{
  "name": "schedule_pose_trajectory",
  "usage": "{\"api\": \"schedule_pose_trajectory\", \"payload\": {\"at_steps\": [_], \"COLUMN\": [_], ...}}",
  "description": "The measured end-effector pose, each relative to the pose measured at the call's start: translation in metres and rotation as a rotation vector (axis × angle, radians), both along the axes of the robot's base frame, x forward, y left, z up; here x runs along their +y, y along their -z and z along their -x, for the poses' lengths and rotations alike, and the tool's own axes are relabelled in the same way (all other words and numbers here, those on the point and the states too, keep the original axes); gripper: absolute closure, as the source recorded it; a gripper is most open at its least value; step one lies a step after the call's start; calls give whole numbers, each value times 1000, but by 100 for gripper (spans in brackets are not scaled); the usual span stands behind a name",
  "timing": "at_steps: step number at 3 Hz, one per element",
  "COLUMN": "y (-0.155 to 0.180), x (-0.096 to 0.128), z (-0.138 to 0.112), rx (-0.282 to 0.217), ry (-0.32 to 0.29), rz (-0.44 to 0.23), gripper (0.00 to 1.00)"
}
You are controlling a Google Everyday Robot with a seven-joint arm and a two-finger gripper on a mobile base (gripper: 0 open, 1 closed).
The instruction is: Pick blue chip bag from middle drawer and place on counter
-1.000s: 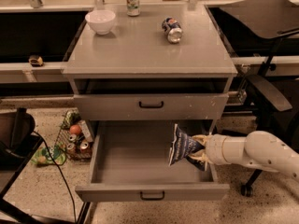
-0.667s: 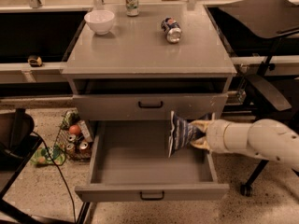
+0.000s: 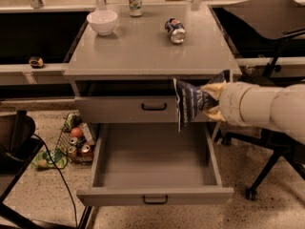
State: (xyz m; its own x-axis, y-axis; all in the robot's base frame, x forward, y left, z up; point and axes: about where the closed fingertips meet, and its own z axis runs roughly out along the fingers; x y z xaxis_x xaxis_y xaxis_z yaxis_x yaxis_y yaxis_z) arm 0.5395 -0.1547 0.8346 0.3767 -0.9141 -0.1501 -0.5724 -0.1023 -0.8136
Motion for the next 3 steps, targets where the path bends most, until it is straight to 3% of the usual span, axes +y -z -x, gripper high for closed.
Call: {"api": "schedule_pose_trajectory", "payload": {"at_steps": [2, 3], "y": [-25, -68], "x": [1, 16], "z": [-4, -25], "rx": [-55, -157], "ry": [-9, -93], "rz": [-3, -36], "gripper": [100, 100]}}
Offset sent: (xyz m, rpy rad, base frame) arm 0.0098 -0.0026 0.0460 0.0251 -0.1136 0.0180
